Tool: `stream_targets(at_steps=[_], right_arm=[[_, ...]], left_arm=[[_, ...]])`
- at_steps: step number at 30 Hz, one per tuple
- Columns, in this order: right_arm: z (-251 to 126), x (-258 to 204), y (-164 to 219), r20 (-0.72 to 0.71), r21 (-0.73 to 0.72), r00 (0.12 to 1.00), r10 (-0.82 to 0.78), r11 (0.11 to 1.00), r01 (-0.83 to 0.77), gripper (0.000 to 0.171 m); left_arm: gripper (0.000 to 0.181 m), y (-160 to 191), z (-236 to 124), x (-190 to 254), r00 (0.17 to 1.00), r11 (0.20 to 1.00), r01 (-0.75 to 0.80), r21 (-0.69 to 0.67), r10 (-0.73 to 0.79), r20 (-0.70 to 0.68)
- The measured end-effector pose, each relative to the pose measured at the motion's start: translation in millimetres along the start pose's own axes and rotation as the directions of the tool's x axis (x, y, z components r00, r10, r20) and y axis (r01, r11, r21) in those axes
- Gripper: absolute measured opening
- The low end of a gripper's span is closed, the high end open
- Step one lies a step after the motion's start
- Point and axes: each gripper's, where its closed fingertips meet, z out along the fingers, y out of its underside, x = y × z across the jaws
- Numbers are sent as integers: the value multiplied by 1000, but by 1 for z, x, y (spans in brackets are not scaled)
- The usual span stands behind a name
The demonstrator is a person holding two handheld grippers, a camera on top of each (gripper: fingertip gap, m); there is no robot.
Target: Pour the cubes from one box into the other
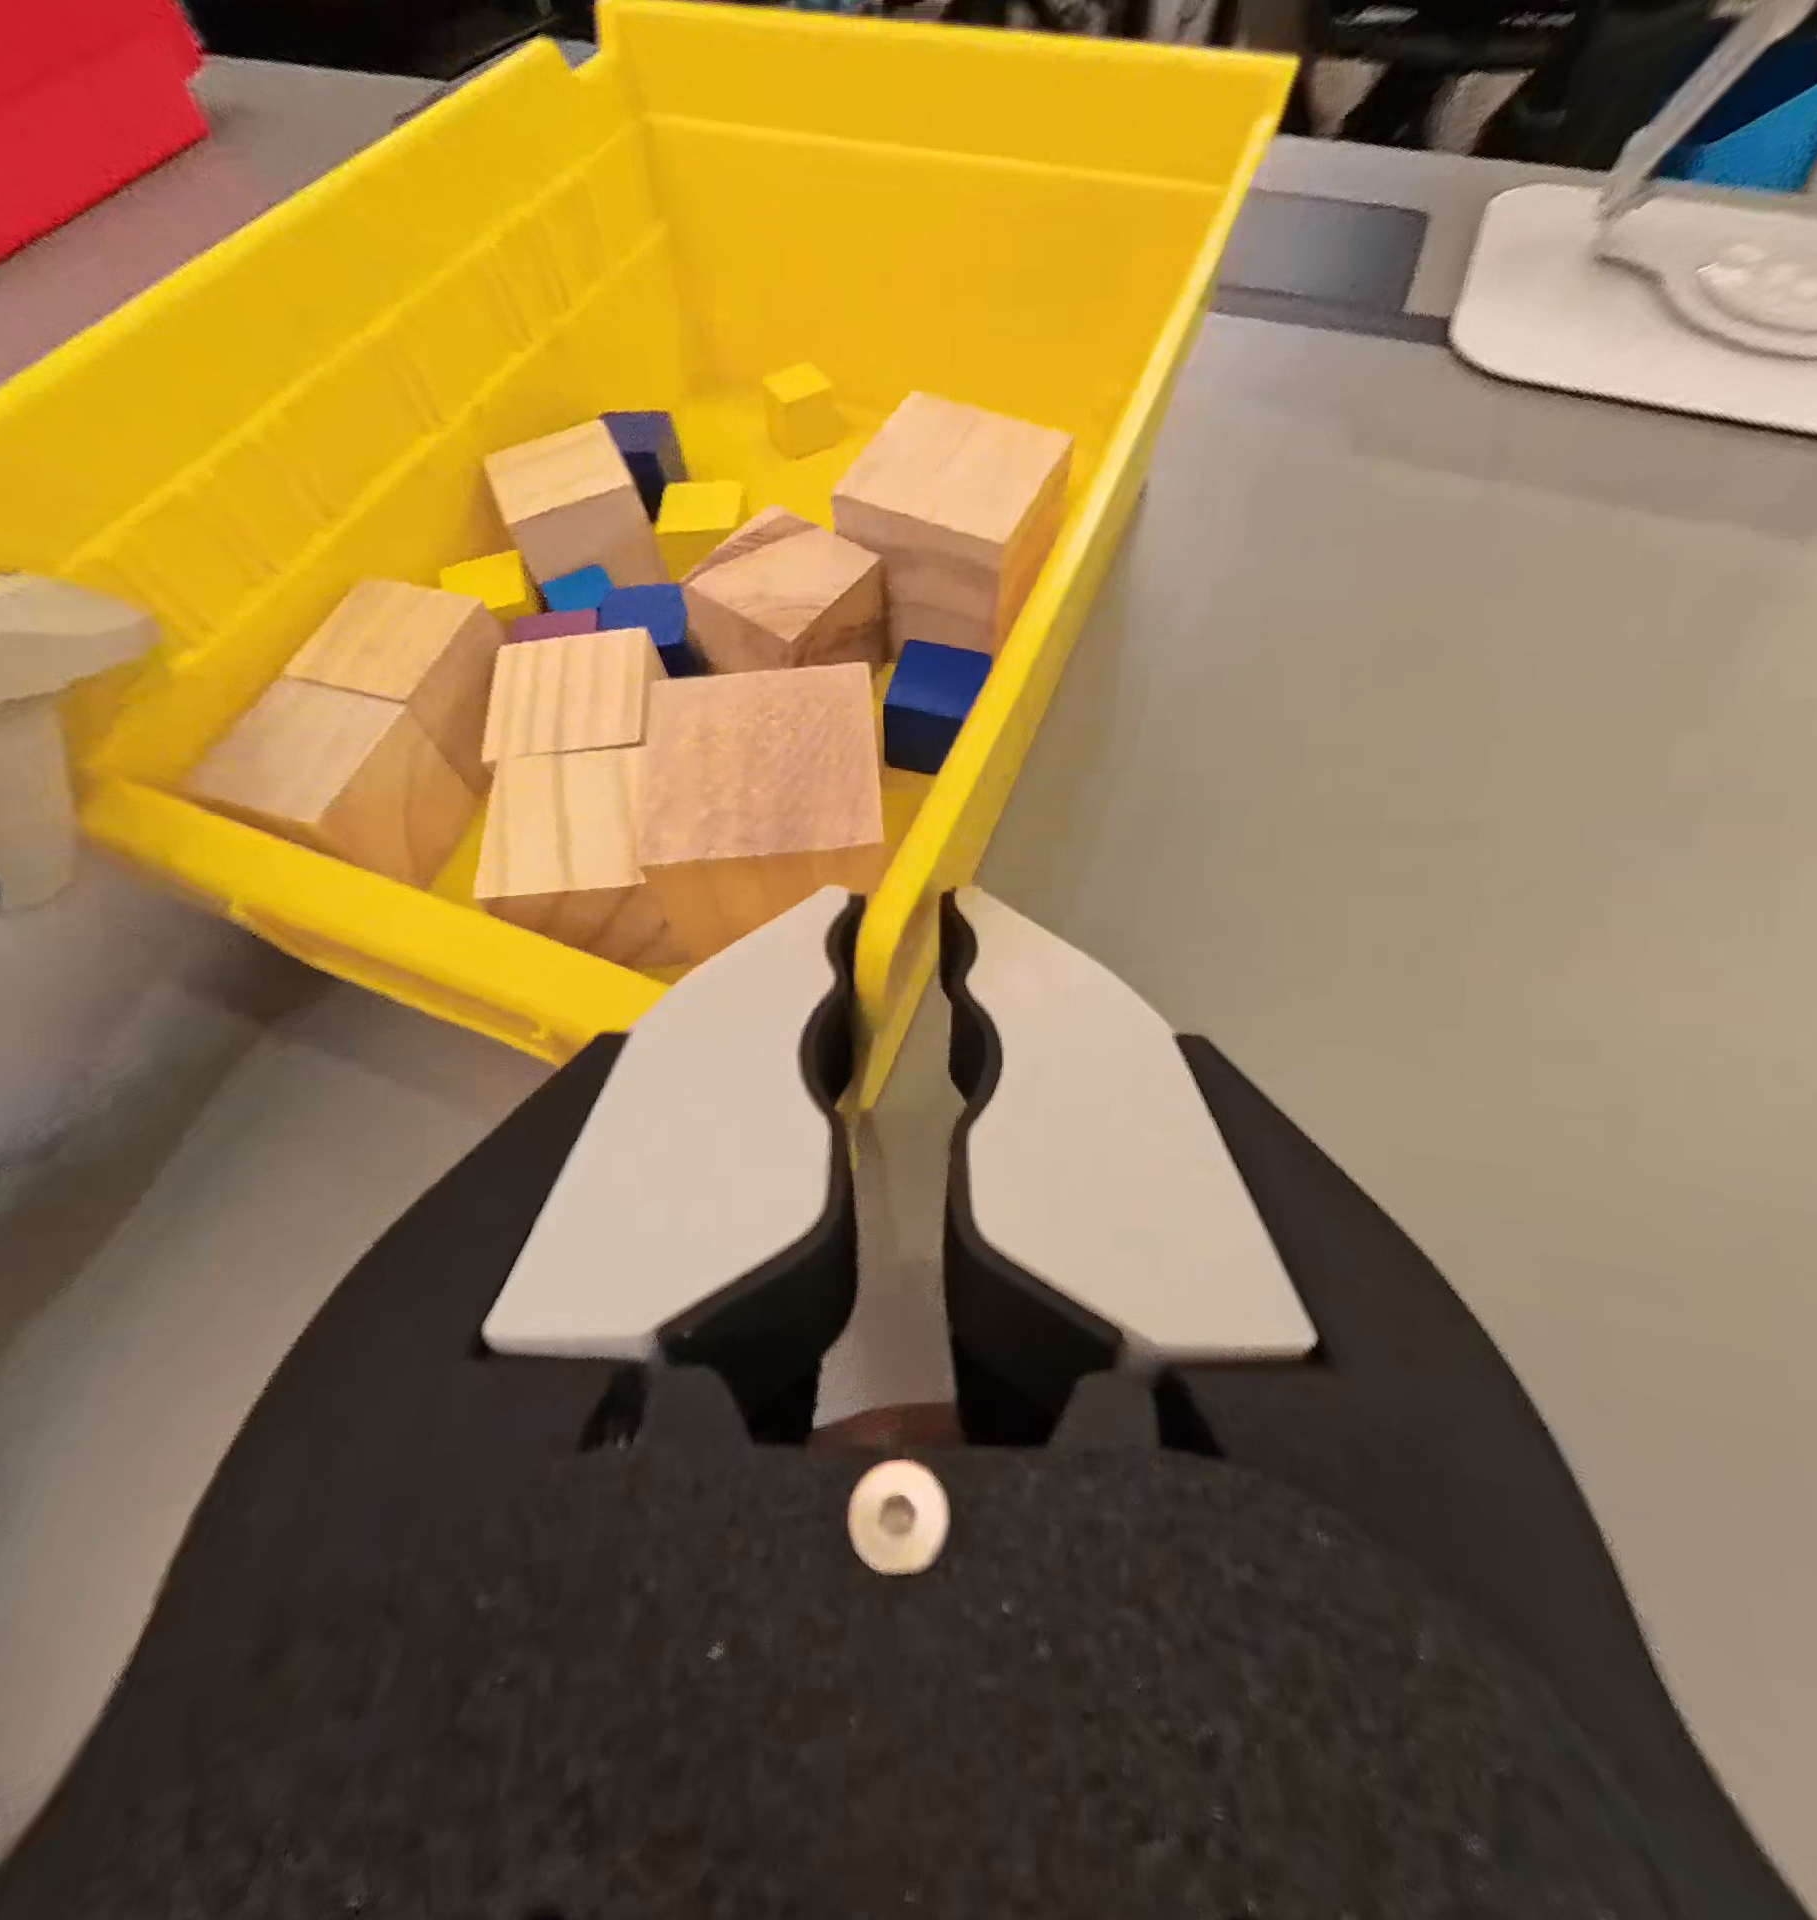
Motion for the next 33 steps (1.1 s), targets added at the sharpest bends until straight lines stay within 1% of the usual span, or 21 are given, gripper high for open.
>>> stream_targets(at_steps=[2,4,5,7,9,10,12,13,14,16,18,19,20,21,23,25,28,30,33], right_arm=[[-15,4,-3,77,-11,997,-7,1000,8,29],[-40,15,-7,168,5,984,-58,998,58,37],[-55,29,-9,176,27,981,-86,996,83,34],[-85,68,-11,181,83,974,-137,989,123,34],[-116,112,-2,198,114,967,-163,983,142,34],[-132,140,5,176,124,971,-163,982,143,35],[-167,207,24,56,175,986,-158,974,146,36],[-184,237,36,10,212,987,-163,965,157,37],[-201,264,46,-36,232,987,-155,960,159,37],[-230,320,67,-168,204,978,-123,966,157,38],[-258,373,84,-309,181,948,-71,974,132,39],[-269,394,88,-350,206,936,-24,973,102,39],[-277,411,90,-370,242,929,27,968,68,39],[-280,425,92,-375,269,923,84,963,21,39],[-275,443,100,-346,278,917,200,955,-104,40],[-265,448,109,-321,268,912,256,948,-172,40],[-254,440,120,-258,228,913,317,938,-261,40],[-255,437,116,-248,246,915,318,934,-258,40],[-259,440,113,-292,253,918,268,947,-196,39]], left_arm=[[21,-13,-12,5,1000,999,25,40,-24,-8],[27,-31,-33,4,999,995,22,101,-25,26],[29,-41,-46,3,999,991,13,135,-20,46],[30,-58,-70,9,999,981,1,192,-11,53],[30,-66,-86,36,1000,973,8,232,-1,-31],[30,-64,-90,56,995,971,17,238,6,-97],[30,-46,-90,99,979,977,28,212,16,-203],[30,-33,-86,115,974,979,63,193,-18,-225],[30,-18,-82,129,968,978,121,171,-78,-241],[30,17,-74,159,927,960,260,108,-217,-305],[31,50,-70,196,851,938,345,-47,-333,-407],[37,56,-73,212,814,929,350,-115,-363,-454],[40,57,-78,222,794,930,345,-130,-363,-488],[39,56,-82,224,802,936,337,-101,-341,-490],[36,54,-84,219,841,951,307,-37,-289,-458],[36,50,-85,214,859,959,285,-5,-257,-443],[35,47,-83,203,893,967,253,37,-219,-393],[34,50,-80,201,915,977,211,43,-182,-360],[34,52,-78,207,923,985,169,36,-145,-356]])
